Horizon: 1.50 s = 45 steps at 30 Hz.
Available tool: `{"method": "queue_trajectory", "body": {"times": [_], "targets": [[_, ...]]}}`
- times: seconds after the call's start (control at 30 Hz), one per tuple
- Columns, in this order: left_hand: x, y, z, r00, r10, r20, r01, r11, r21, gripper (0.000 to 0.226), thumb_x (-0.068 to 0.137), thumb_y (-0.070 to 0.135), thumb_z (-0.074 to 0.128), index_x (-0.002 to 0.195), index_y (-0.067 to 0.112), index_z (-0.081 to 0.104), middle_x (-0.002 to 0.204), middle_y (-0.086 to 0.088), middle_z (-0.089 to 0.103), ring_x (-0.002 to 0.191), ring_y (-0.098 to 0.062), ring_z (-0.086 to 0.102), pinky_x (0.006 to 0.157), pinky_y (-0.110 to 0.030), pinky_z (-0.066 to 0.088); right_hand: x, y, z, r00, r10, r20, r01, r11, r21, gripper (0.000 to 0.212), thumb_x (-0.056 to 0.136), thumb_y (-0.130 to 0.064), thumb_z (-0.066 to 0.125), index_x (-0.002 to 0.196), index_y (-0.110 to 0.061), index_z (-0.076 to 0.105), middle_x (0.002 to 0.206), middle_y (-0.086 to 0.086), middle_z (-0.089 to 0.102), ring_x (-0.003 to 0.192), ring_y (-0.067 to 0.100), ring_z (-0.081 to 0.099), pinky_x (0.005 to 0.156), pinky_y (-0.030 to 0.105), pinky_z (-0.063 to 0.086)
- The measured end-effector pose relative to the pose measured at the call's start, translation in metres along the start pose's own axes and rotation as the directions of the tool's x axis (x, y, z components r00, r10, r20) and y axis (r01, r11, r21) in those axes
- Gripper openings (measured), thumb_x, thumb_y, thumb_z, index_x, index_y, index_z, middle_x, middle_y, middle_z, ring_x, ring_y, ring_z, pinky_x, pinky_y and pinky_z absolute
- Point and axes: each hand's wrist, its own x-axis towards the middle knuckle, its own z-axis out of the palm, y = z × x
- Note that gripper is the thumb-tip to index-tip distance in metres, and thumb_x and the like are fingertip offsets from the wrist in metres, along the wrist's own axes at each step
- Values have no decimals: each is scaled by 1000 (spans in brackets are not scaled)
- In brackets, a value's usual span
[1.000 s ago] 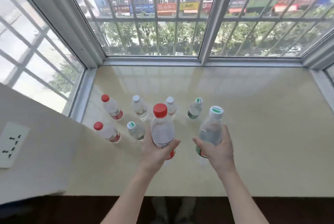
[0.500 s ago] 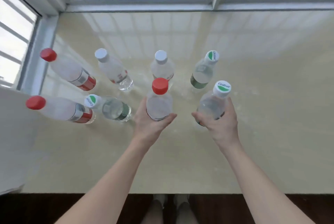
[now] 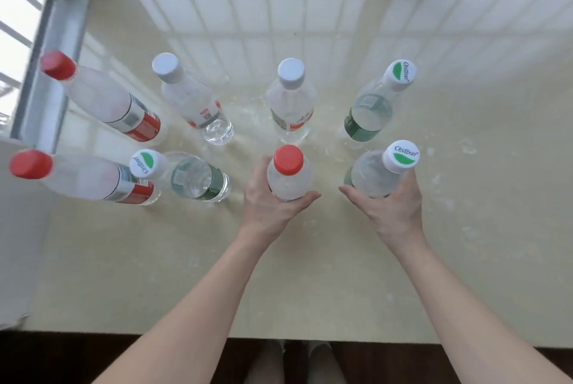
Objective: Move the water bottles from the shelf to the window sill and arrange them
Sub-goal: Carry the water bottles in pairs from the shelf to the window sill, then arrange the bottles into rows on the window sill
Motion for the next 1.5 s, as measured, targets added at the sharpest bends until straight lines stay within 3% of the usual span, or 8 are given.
{"method": "queue_trajectory", "body": {"times": [0.17,0.27,0.5,0.73,0.87,1.0,1.3,1.5], "targets": [[-3,-12,-3,999,36,22,-37,998,41,60,55,22,96,94,38,54,90,13,65,86,-4,62,76,-14,47,3,8,1,1000,13,27,-13,1000,7,69,60,-29,95,113,-32,51,94,-34,58,91,-15,55,78,6,43],[-4,-23,-5,998,10,62,-13,999,48,59,56,25,95,104,22,61,96,7,68,93,-6,63,77,-12,47,3,20,1,998,21,59,-21,1000,2,67,61,-26,95,115,-26,55,97,-28,60,88,-17,55,74,0,38],[4,-37,-4,995,-1,97,-8,996,88,59,60,16,93,111,8,65,98,14,68,86,14,60,74,-3,42,10,50,8,986,122,114,-120,992,-24,54,60,-26,95,105,-10,70,99,0,74,87,8,64,66,3,42],[7,-47,-3,996,-28,90,16,992,129,61,59,21,94,112,11,66,102,9,71,91,8,64,76,-8,47,7,50,4,985,109,132,-103,993,-49,57,59,-23,96,106,-10,68,96,-4,72,88,8,64,72,7,45],[7,-48,-1,997,-18,81,5,988,157,59,59,20,94,110,10,65,97,12,69,85,16,60,73,-4,44,7,47,8,988,114,108,-109,992,-57,56,58,-24,96,104,-11,68,93,-5,70,85,9,62,69,10,45],[8,-51,-1,997,-13,73,1,987,160,60,59,19,94,110,9,65,102,4,71,93,0,66,78,-10,50,11,45,13,989,123,82,-118,991,-68,57,59,-24,95,107,-12,67,92,-9,67,88,9,61,66,0,39],[7,-63,2,999,-12,49,1,976,216,55,57,28,93,103,14,67,93,11,71,94,-10,67,85,-29,55,8,44,11,993,104,62,-99,992,-80,55,61,-23,94,102,-24,58,88,-23,59,91,9,58,67,-1,37],[7,-65,3,999,-1,44,-11,965,263,48,58,29,93,96,13,68,86,9,70,87,-8,65,72,-10,45,6,52,13,994,96,50,-91,992,-82,57,60,-28,94,106,-16,64,97,-7,67,92,12,60,67,-2,36]]}}
